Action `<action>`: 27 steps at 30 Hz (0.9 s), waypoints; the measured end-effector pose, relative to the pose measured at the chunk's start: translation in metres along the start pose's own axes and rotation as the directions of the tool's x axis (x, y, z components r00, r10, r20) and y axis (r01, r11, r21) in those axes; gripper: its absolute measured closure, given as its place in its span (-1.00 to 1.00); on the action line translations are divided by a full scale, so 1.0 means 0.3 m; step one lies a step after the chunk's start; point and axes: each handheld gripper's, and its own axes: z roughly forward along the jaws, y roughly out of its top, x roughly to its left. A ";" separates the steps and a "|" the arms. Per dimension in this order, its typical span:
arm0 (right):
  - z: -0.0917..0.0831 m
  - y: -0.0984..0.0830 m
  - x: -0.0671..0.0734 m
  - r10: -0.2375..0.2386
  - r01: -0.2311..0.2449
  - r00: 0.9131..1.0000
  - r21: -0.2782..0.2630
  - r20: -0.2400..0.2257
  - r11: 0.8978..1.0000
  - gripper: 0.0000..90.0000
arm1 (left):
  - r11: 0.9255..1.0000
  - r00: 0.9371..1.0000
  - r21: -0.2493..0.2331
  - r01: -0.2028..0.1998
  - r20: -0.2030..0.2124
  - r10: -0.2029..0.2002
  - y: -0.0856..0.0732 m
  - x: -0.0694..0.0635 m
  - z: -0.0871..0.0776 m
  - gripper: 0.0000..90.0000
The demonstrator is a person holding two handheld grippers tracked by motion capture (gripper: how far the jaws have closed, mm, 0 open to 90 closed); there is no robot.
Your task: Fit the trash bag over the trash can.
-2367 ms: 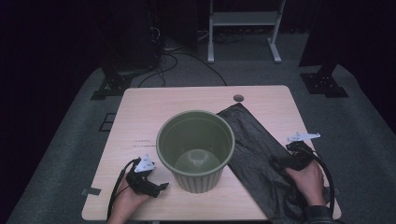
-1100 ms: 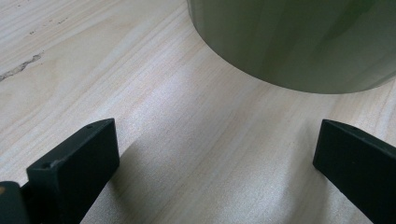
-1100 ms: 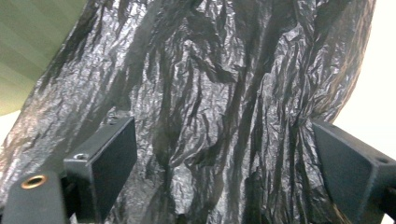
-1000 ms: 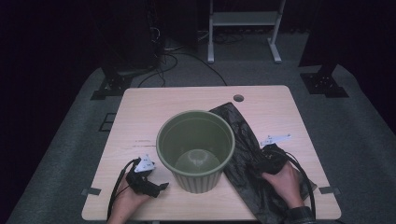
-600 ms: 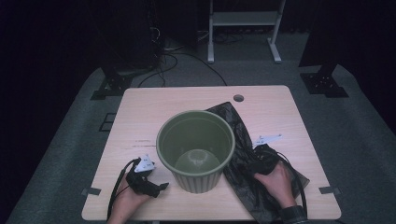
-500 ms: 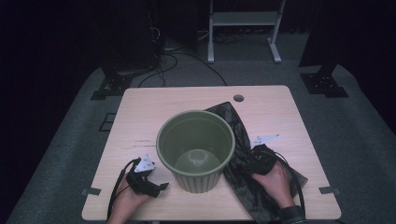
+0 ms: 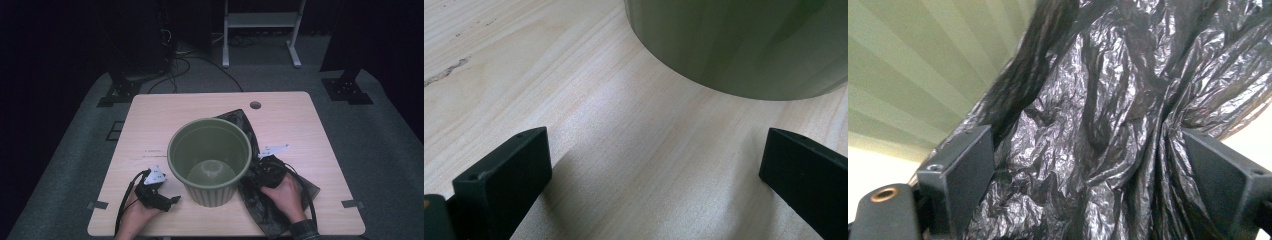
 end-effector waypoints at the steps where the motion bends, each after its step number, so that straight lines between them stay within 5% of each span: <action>1: 0.005 0.002 0.004 -0.001 0.001 1.000 -0.001 -0.001 1.000 -0.77 | 1.000 1.000 0.000 0.000 0.000 0.000 0.000 0.000 0.000 -1.00; 7: 0.025 0.007 0.037 -0.062 0.060 0.996 0.025 0.059 0.998 -0.77 | 1.000 1.000 0.000 0.000 0.000 0.000 0.000 0.000 0.000 -1.00; 14: 0.035 0.005 0.068 -0.133 0.126 0.982 0.056 0.133 0.990 -0.67 | 1.000 1.000 0.000 0.000 0.000 0.000 0.000 0.000 0.000 -1.00; 27: 0.012 0.001 0.077 -0.146 0.145 0.985 0.023 0.095 0.989 0.63 | 1.000 1.000 0.000 0.000 0.000 0.000 0.000 0.000 0.000 -1.00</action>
